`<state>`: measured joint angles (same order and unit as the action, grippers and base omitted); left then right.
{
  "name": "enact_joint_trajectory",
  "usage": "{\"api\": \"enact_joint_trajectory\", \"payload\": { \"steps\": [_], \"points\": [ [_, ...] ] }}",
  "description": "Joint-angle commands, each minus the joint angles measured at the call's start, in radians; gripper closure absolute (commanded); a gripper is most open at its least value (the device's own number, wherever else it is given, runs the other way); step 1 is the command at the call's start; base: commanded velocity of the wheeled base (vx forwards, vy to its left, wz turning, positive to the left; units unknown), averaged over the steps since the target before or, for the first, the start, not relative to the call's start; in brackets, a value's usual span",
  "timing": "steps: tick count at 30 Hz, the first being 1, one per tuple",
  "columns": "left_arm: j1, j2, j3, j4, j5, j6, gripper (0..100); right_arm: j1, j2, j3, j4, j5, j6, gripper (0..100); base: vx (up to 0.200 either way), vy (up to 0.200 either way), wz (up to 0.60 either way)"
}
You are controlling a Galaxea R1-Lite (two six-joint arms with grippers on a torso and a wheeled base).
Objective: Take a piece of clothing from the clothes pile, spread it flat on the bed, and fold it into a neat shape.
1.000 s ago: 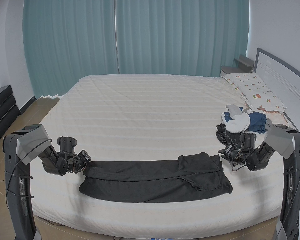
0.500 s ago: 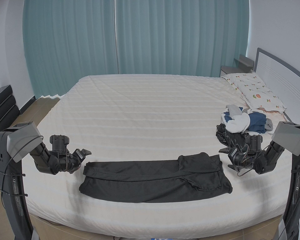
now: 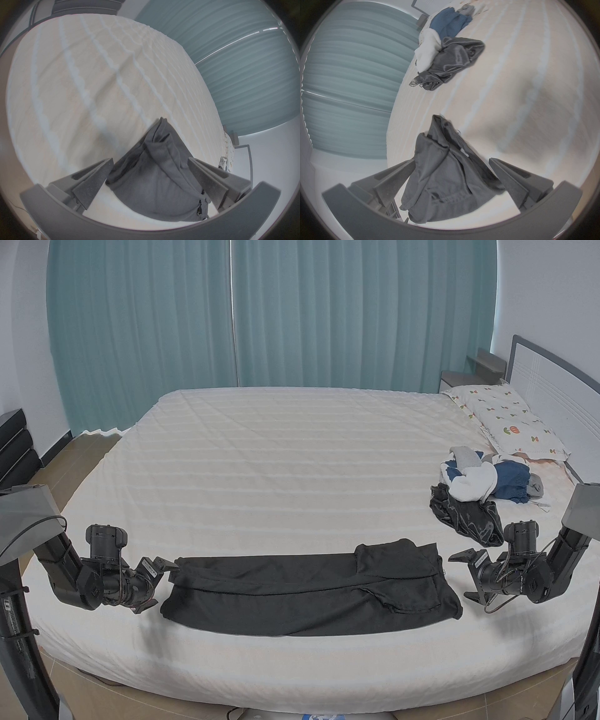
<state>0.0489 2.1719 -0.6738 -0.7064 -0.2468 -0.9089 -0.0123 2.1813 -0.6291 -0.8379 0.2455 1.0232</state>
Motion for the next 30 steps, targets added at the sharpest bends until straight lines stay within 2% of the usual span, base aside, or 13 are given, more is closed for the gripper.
{"api": "enact_joint_trajectory", "payload": {
  "steps": [1,6,11,16,18,24,30],
  "points": [
    [-0.014,-0.035,0.016,0.007,0.012,-0.011,0,0.002,-0.026,0.032,-0.001,-0.002,0.008,0,0.000,0.000,0.00],
    [-0.041,-0.024,0.033,0.004,0.058,-0.010,0,0.002,-0.026,0.052,-0.024,-0.002,0.011,0,0.000,0.000,0.00],
    [-0.113,0.009,0.022,-0.001,0.161,-0.010,0,0.025,-0.023,0.097,-0.064,-0.008,0.011,0,0.000,0.000,0.00],
    [-0.164,0.054,0.011,-0.005,0.248,-0.007,0,0.068,-0.014,0.123,-0.099,-0.095,0.008,0,0.000,0.000,0.00],
    [-0.172,0.066,0.005,-0.004,0.276,-0.005,0,0.086,-0.009,0.134,-0.115,-0.121,0.008,0,0.000,0.000,0.00],
    [-0.182,0.101,-0.024,-0.002,0.300,-0.001,0,0.117,-0.008,0.170,-0.124,-0.143,0.003,0,0.000,0.000,0.00],
    [-0.192,0.151,-0.075,-0.004,0.376,0.019,0,0.144,-0.008,0.184,-0.122,-0.157,0.003,0,0.000,0.000,0.00]
  ]
}}
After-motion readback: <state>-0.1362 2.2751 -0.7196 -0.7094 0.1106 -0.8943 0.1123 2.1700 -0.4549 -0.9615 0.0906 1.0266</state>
